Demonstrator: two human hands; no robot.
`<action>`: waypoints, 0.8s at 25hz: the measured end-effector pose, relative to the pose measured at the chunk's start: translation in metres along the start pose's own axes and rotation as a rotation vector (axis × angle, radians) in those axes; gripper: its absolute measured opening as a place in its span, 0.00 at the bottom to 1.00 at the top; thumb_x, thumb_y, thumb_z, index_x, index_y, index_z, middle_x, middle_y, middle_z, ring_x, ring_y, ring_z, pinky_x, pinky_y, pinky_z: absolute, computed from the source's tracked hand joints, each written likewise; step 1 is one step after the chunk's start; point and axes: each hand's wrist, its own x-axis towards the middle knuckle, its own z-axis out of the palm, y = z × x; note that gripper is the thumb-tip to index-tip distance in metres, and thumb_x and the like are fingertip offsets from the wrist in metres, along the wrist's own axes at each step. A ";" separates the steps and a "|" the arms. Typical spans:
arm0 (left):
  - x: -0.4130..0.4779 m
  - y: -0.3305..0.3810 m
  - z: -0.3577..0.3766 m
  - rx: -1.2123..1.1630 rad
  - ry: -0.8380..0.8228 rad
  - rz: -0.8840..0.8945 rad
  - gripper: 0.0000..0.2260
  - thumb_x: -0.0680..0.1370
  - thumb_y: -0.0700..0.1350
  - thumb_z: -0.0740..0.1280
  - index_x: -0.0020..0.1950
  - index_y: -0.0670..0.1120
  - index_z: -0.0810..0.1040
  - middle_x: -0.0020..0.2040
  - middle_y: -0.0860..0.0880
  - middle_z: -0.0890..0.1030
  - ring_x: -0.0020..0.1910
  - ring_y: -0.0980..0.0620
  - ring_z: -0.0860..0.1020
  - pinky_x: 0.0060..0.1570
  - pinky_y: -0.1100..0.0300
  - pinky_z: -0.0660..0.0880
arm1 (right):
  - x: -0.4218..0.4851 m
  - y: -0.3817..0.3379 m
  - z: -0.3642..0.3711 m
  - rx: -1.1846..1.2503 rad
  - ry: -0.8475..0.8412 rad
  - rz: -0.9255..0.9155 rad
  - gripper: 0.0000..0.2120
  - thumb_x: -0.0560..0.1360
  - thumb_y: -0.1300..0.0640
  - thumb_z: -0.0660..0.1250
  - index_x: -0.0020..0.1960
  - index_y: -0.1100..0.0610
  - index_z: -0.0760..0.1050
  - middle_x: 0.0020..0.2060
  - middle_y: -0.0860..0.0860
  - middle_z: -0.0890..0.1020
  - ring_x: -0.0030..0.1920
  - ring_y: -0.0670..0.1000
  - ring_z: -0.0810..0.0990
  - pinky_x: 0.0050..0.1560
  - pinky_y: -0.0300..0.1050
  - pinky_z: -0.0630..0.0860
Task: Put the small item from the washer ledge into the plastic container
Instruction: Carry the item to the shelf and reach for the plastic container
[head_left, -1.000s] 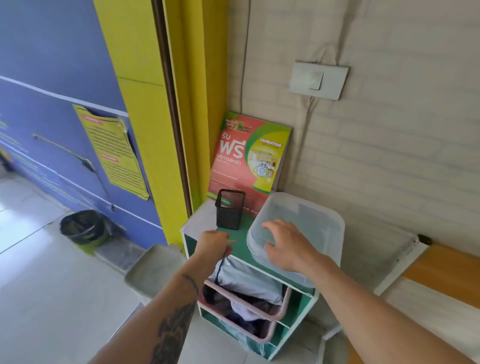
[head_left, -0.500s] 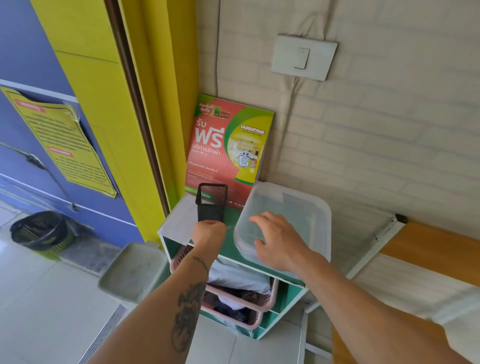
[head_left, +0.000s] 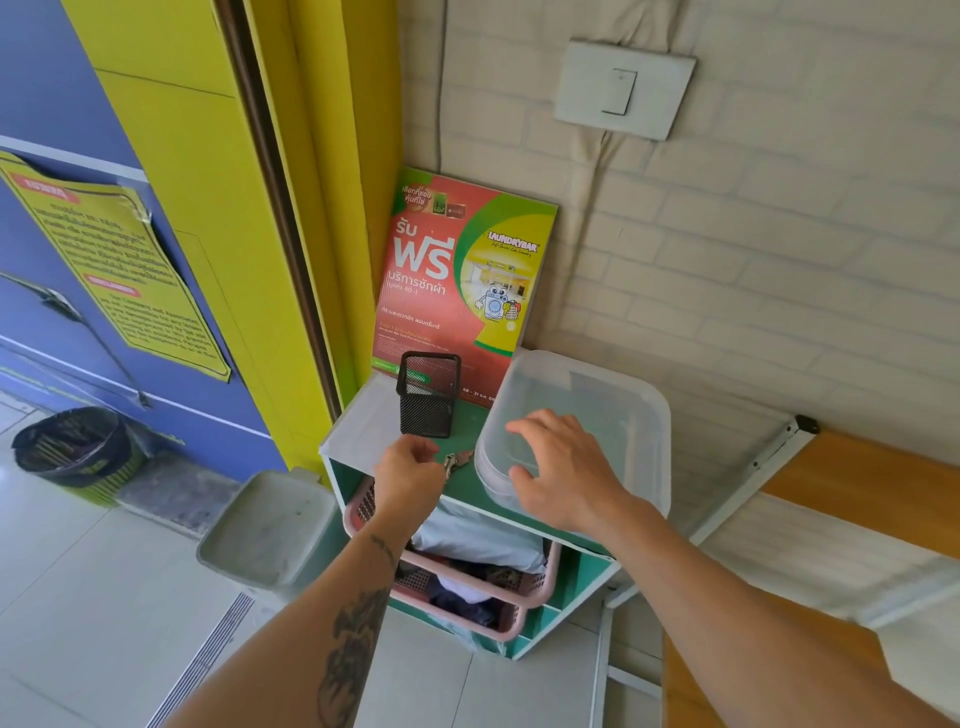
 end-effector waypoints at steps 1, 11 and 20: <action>0.000 -0.004 0.000 0.073 -0.021 0.056 0.14 0.72 0.35 0.62 0.50 0.47 0.82 0.46 0.48 0.83 0.42 0.48 0.80 0.39 0.58 0.76 | 0.000 -0.001 0.000 -0.002 0.001 0.003 0.25 0.76 0.50 0.60 0.72 0.53 0.66 0.68 0.50 0.70 0.66 0.55 0.67 0.66 0.55 0.67; 0.005 -0.009 -0.007 0.828 -0.116 0.474 0.18 0.75 0.41 0.62 0.65 0.46 0.76 0.59 0.47 0.72 0.56 0.45 0.72 0.55 0.51 0.74 | 0.000 -0.005 -0.001 -0.008 -0.016 0.022 0.25 0.76 0.51 0.61 0.72 0.52 0.66 0.69 0.50 0.69 0.67 0.54 0.67 0.67 0.54 0.67; 0.002 -0.007 -0.013 0.486 -0.103 0.485 0.14 0.77 0.38 0.61 0.58 0.48 0.81 0.55 0.49 0.77 0.52 0.47 0.77 0.50 0.56 0.75 | 0.000 -0.008 0.002 -0.032 -0.004 0.029 0.25 0.76 0.51 0.61 0.72 0.52 0.66 0.68 0.50 0.69 0.66 0.54 0.67 0.66 0.54 0.68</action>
